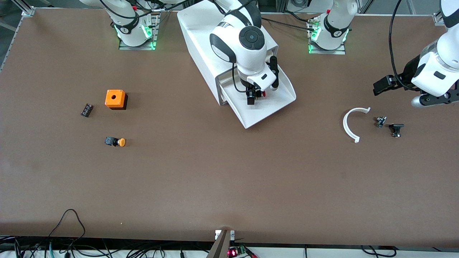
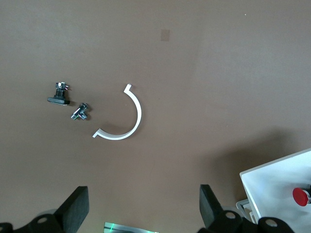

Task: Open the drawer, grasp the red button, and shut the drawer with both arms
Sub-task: 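Lower the right gripper into the drawer and grasp the red push button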

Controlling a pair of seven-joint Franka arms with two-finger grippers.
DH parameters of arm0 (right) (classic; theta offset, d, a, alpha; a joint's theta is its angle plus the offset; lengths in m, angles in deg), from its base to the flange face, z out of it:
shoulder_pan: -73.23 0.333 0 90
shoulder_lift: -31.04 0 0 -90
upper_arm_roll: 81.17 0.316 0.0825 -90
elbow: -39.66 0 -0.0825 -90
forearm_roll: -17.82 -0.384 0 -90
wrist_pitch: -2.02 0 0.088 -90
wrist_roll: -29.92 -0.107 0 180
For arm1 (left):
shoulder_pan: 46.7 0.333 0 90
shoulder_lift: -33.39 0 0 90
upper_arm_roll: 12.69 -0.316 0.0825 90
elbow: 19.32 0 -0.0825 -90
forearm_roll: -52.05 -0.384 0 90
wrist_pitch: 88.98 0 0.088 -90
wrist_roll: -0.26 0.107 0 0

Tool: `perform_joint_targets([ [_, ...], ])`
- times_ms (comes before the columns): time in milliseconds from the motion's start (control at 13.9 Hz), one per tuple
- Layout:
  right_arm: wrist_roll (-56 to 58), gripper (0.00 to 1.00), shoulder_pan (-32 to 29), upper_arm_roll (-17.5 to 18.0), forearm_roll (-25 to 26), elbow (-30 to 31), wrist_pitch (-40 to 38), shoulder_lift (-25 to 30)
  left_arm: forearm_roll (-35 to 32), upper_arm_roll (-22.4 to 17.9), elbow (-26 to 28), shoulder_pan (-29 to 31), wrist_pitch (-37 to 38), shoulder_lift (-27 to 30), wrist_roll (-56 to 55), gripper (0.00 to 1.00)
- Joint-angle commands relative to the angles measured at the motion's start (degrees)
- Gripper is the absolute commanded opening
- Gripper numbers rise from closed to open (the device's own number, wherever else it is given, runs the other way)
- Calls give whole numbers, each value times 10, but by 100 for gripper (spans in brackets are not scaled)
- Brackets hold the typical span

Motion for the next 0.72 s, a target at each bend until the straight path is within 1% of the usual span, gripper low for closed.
perform_joint_targets([
  [0,15,100,3,-1,7,-19,-2,-19,-4,2,-14,2,11,-7,-6,100],
  [361,20,100,6,-1,8,-18,2,-28,11,-4,-13,6,12,-8,-2,100],
  [433,20,93,6,-1,8,-18,7,-28,11,-4,-13,8,12,-8,-2,100],
  [505,22,80,7,-1,8,-18,13,-28,11,-4,-13,8,12,-9,-2,100],
  [649,25,68,7,-1,9,-18,18,-28,11,-4,-13,8,11,-9,0,100],
])
